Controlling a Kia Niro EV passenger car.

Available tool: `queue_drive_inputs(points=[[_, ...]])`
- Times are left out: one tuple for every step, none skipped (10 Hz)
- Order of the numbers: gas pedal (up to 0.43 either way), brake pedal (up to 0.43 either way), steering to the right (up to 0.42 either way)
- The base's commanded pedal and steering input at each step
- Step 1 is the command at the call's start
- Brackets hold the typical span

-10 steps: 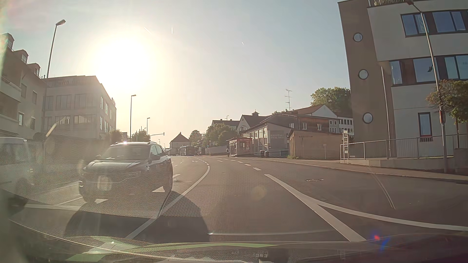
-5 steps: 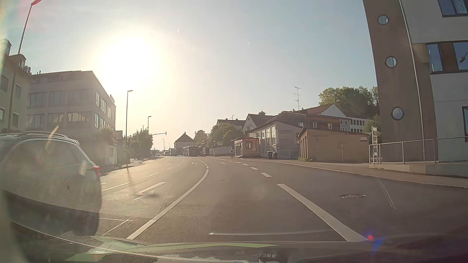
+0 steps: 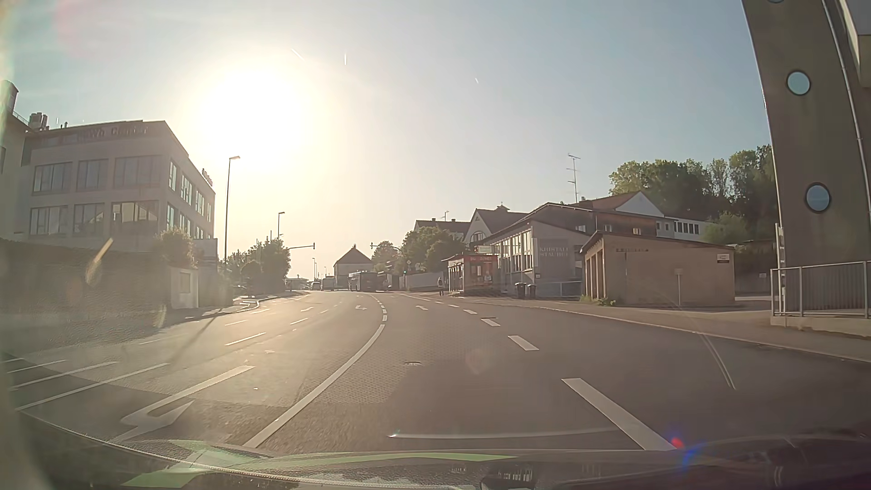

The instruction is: Follow the waypoints while adhering to traffic rules and regulations

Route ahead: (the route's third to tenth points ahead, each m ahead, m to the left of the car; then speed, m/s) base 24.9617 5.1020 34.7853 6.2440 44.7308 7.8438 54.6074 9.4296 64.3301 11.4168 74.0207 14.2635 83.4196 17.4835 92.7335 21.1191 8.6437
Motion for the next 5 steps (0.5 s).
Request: queue_drive_inputs(points=[[0.169, 0.000, -0.032], [0.169, 0.000, -0.033], [0.169, 0.000, -0.033], [0.169, 0.000, -0.034], [0.169, 0.000, -0.034]])
